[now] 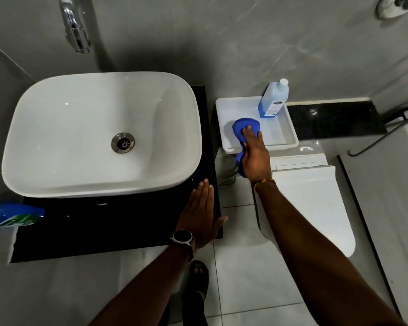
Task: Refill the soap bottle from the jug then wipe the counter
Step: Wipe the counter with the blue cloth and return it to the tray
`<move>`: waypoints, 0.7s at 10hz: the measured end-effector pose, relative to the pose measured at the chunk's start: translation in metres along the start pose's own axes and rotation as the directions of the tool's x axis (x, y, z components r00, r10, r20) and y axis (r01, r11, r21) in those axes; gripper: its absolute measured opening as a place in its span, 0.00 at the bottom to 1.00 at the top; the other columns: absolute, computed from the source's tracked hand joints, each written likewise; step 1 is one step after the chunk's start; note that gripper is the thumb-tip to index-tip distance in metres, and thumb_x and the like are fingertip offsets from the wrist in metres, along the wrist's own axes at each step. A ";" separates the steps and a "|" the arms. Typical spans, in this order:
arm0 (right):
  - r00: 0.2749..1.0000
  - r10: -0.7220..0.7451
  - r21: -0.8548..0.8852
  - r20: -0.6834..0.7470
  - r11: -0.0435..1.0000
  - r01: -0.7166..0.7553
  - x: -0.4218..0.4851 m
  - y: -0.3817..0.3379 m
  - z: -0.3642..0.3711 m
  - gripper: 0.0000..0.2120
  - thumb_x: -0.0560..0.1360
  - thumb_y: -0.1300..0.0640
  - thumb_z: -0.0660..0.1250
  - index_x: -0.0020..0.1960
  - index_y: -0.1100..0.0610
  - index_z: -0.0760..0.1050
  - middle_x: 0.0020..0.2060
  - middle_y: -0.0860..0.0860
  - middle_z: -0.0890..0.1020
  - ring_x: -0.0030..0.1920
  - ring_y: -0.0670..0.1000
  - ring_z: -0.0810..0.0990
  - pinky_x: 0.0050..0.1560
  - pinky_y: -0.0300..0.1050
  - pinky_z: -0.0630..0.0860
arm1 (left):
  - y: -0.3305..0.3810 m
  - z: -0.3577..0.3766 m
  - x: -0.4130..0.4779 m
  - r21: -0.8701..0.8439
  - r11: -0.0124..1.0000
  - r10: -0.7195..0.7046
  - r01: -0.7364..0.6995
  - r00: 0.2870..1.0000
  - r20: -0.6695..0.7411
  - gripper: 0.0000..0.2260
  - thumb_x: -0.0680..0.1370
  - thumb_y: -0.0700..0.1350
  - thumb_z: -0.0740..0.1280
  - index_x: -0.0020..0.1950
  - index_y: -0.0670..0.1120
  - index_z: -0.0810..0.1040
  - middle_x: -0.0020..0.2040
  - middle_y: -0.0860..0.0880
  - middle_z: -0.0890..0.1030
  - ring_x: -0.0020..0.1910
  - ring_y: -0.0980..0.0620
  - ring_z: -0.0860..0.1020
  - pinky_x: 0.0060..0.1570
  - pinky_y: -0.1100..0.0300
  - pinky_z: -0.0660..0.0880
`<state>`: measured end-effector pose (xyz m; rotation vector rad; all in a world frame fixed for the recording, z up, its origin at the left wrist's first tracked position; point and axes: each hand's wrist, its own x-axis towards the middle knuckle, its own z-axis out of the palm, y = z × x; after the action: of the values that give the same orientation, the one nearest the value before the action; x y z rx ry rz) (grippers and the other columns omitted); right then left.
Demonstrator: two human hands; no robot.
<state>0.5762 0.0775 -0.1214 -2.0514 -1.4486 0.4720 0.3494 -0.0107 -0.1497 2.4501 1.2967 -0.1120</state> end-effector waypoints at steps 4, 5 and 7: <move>0.997 -0.068 -0.052 0.048 0.996 0.071 0.114 0.020 0.036 0.30 0.76 0.72 0.63 0.77 0.64 0.65 0.77 0.62 0.67 0.77 0.63 0.65 0.77 0.58 0.61 | -0.003 0.011 0.006 -0.040 0.999 -0.007 0.006 0.999 -0.032 0.41 0.80 0.65 0.54 0.81 0.42 0.40 0.83 0.42 0.41 0.83 0.45 0.42 0.80 0.51 0.43; 0.990 -0.137 -0.191 0.039 0.971 0.142 0.130 0.026 0.061 0.30 0.75 0.72 0.63 0.77 0.63 0.66 0.75 0.64 0.68 0.76 0.64 0.67 0.75 0.57 0.63 | -0.004 0.014 0.006 -0.057 0.998 -0.013 0.011 0.999 -0.038 0.41 0.80 0.66 0.54 0.81 0.42 0.42 0.83 0.43 0.42 0.83 0.45 0.42 0.80 0.52 0.42; 1.000 0.002 0.101 0.001 0.995 -0.002 0.150 0.043 0.084 0.24 0.75 0.34 0.67 0.65 0.47 0.76 0.46 0.53 0.85 0.41 0.53 0.79 0.42 0.49 0.77 | -0.007 0.024 0.008 -0.071 0.997 -0.008 0.004 0.998 -0.062 0.40 0.80 0.66 0.54 0.81 0.41 0.46 0.83 0.42 0.45 0.83 0.44 0.46 0.80 0.52 0.41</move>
<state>0.6104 0.2284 -0.2076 -1.9741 -1.3944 0.5359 0.3502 -0.0091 -0.1756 2.4077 1.3114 0.0079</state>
